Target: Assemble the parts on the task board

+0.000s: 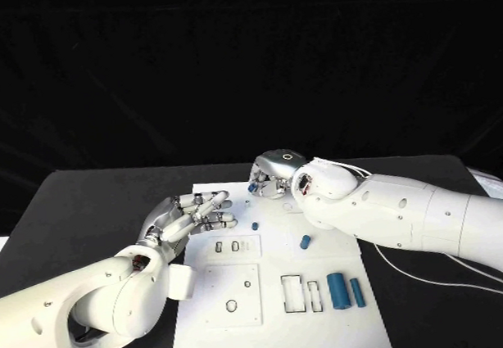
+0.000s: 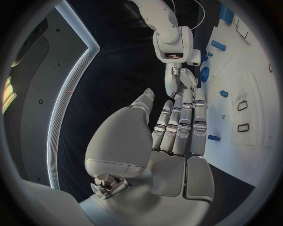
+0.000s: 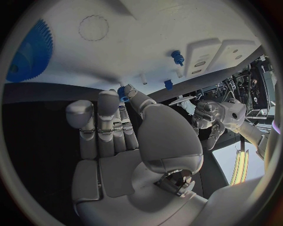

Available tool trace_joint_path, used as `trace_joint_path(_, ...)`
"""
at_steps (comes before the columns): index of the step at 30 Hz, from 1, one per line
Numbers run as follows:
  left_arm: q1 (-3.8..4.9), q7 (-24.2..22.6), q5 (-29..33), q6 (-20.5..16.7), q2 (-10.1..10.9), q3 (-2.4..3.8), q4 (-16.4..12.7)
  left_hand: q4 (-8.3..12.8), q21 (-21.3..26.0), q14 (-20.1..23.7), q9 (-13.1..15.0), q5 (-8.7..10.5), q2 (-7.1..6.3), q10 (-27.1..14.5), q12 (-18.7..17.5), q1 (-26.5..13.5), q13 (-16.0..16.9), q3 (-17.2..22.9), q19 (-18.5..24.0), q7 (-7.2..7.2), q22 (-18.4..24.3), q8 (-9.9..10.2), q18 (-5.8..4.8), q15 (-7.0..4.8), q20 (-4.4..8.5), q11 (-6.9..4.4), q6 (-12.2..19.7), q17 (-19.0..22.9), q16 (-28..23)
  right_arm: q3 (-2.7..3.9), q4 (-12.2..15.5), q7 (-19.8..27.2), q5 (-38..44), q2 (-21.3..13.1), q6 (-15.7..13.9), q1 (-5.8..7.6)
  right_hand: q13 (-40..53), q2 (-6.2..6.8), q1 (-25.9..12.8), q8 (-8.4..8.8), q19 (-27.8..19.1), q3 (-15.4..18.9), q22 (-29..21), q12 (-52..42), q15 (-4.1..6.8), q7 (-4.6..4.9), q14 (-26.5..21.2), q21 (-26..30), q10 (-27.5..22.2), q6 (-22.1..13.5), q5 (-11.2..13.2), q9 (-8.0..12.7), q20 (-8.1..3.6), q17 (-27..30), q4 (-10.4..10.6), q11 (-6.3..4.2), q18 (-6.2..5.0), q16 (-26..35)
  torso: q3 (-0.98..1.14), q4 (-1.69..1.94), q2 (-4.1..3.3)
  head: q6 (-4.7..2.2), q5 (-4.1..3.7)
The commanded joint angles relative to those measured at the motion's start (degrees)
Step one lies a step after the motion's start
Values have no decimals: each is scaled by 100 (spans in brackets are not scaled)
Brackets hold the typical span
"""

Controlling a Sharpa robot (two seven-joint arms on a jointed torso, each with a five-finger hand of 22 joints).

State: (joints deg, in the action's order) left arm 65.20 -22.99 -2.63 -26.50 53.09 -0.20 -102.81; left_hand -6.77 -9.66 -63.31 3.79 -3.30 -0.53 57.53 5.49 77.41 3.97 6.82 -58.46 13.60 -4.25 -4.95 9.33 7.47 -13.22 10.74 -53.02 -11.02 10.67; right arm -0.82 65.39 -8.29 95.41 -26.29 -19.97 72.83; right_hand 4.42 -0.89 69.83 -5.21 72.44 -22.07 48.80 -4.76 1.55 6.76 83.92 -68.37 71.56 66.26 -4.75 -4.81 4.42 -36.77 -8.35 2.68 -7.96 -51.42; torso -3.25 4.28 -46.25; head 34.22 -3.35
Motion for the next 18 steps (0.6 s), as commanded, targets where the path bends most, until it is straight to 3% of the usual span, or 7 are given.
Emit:
trace_joint_path(1,8,-29,1,132,-13,5,-11,24,36,22,-8,2,40,-36,-29,8,-8,-5,-27,73,5,39,101,1,-25,8,31,-6,-16,-8,-40,16,75,28,208,-6,-7,25,-57,-10,-3,-53,7,33,16,-45,22,-38,-25,69,13,-140,-25,-2,100,38,33,-26,-5,7,-7,15,1)
trace_joint_path(14,8,-20,1,140,-20,5,-2,24,36,22,-8,2,40,-36,-29,8,-8,-5,-27,73,5,39,101,1,-25,8,31,-6,-16,-15,-118,-37,94,104,226,-10,-18,77,-84,32,-48,-55,-41,77,-4,-14,-11,-19,-92,0,48,-139,-10,76,164,64,23,15,-9,1,-18,27,12)
trace_joint_path(15,8,-17,1,141,-20,5,-2,24,36,22,-8,2,40,-36,-29,8,-8,-5,-27,73,5,39,101,1,-25,8,31,-6,-16,-15,-130,-45,89,108,206,-10,-24,95,-89,51,-61,-55,-56,92,-13,3,-22,-11,-125,-30,56,-135,-4,97,178,77,21,29,-9,3,-20,26,9)
trace_joint_path(18,11,-4,1,140,-13,5,5,37,42,24,-8,3,41,-40,-34,14,-8,-4,-28,75,8,44,101,3,-27,10,34,-11,-20,-16,-171,-42,53,126,159,-10,-77,241,-138,174,-140,-16,-121,128,-136,190,-95,30,-572,-393,136,-59,78,286,262,220,19,162,-12,-1,-20,34,4)
